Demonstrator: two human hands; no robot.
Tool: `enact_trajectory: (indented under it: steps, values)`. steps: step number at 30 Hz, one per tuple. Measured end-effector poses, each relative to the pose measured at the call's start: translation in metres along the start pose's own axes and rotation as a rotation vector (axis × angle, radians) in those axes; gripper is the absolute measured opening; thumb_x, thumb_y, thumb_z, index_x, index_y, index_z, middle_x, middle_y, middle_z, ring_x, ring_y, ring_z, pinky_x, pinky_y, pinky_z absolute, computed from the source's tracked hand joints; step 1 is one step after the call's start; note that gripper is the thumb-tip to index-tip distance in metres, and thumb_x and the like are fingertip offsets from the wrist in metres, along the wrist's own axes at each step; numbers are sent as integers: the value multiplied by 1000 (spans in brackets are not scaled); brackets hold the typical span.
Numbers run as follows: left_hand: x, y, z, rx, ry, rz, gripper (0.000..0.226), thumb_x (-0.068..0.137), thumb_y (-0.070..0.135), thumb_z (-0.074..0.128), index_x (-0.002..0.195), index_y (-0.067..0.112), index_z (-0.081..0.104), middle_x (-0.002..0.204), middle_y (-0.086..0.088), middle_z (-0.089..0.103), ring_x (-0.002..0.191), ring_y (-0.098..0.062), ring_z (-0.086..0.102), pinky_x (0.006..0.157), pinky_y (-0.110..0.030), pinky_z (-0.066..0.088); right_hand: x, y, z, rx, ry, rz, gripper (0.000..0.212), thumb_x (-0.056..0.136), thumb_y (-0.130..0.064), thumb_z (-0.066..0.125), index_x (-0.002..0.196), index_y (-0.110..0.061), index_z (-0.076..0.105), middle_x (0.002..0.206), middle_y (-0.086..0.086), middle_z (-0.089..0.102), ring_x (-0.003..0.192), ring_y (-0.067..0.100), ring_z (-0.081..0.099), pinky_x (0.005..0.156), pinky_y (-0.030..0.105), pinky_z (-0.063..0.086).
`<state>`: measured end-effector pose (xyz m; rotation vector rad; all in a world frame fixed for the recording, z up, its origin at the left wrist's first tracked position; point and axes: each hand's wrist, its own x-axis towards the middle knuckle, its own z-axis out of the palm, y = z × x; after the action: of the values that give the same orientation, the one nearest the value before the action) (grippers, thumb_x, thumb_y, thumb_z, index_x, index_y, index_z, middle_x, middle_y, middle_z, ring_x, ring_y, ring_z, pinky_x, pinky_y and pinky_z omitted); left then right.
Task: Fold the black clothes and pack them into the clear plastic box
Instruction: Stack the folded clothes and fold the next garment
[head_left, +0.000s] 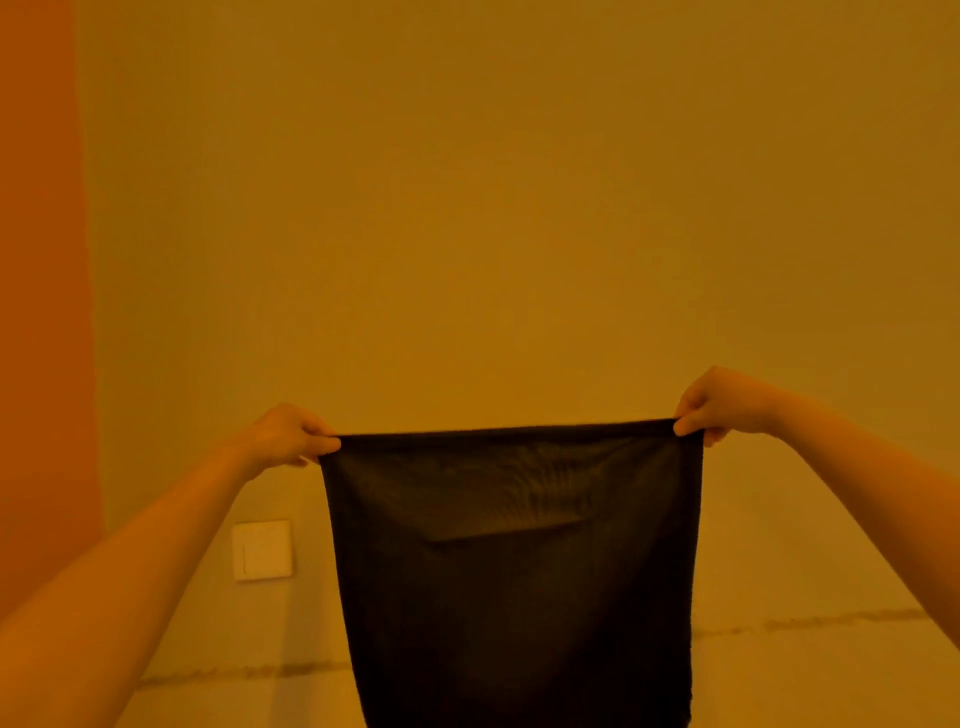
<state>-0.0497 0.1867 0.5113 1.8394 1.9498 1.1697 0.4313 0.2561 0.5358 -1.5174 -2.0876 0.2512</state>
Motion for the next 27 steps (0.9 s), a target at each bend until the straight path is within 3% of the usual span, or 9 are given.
enact_trajectory:
  steps: [3, 6, 10, 13, 15, 17, 20, 23, 27]
  values:
    - [4, -6, 6, 105, -199, -87, 6, 87, 13, 64, 81, 12, 67, 77, -3, 65, 72, -12, 60, 63, -21, 47, 4, 10, 5, 20, -111, 54, 13, 83, -2, 65, 73, -10, 66, 68, 5, 66, 57, 12, 64, 56, 20, 53]
    - [11, -15, 20, 128, -212, -119, 7, 87, 14, 63, 80, 13, 66, 78, -3, 65, 74, -12, 60, 64, -21, 47, 12, 17, 16, -20, -131, 81, 14, 86, -3, 62, 75, -11, 66, 67, 2, 65, 57, 9, 63, 55, 18, 50]
    - [20, -11, 43, 66, -21, -106, 13, 84, 9, 67, 92, -1, 68, 74, -7, 62, 71, -18, 57, 58, -24, 42, 29, 23, 33, -89, -41, 93, 10, 86, -7, 63, 91, 0, 67, 57, 2, 62, 39, -1, 56, 45, 14, 45]
    - [30, 4, 49, -19, 178, -57, 23, 83, 10, 68, 101, -3, 68, 96, -22, 67, 86, -28, 60, 70, -28, 40, 41, 18, 34, -50, 98, 57, 13, 86, -5, 63, 93, 5, 67, 39, -7, 56, 33, -4, 51, 40, 10, 40]
    - [31, 15, 47, -81, 273, -28, 23, 84, 11, 67, 102, -3, 68, 103, -23, 66, 92, -30, 60, 74, -31, 40, 44, 11, 28, 8, 185, 9, 12, 86, -5, 62, 92, 3, 68, 31, -12, 50, 34, -6, 51, 43, 14, 42]
    - [26, 23, 41, -149, 335, -22, 24, 86, 11, 64, 106, -3, 66, 100, -21, 65, 86, -25, 57, 74, -31, 41, 44, 8, 21, 57, 250, -37, 12, 87, -7, 61, 92, 2, 68, 33, -12, 52, 38, -7, 52, 52, 21, 42]
    - [6, 23, 31, -234, 389, -27, 26, 87, 10, 62, 109, -4, 64, 77, -8, 61, 69, -15, 53, 64, -26, 42, 33, 13, 17, 74, 328, -102, 15, 88, -8, 58, 91, 2, 69, 52, -1, 57, 46, 0, 55, 54, 24, 38]
    - [-29, 14, 33, -280, 432, -8, 24, 89, 9, 60, 110, -1, 63, 73, 5, 55, 66, -4, 50, 59, -17, 41, 5, 14, 20, 111, 371, -187, 13, 87, -7, 58, 88, -1, 70, 61, 6, 57, 50, -7, 54, 53, 14, 38]
    - [-93, -7, 42, -351, 390, -27, 20, 90, 11, 57, 108, 5, 63, 76, 8, 57, 68, -3, 52, 57, -9, 44, -61, 20, 37, 128, 314, -202, 9, 86, -5, 61, 86, -11, 67, 75, 9, 62, 53, -13, 54, 56, 8, 40]
